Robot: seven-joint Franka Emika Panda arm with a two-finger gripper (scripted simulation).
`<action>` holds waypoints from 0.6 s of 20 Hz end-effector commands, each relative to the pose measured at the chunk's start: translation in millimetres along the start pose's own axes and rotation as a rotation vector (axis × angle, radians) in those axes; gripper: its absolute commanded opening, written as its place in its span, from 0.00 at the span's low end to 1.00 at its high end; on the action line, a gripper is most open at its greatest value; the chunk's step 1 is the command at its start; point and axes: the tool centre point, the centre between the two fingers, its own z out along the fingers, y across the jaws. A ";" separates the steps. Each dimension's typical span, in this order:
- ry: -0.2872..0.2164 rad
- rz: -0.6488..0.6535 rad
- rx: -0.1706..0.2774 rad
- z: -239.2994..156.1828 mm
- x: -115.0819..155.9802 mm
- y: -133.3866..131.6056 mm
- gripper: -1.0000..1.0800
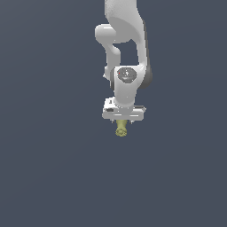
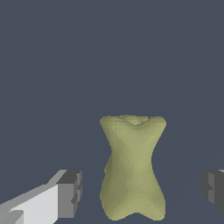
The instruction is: Pick up the object and move it to a goal position.
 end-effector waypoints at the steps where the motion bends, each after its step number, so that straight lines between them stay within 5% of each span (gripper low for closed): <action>1: -0.001 0.000 0.000 9.2 -0.8 0.1 0.96; 12: 0.000 0.002 0.000 43.4 -0.8 0.0 0.96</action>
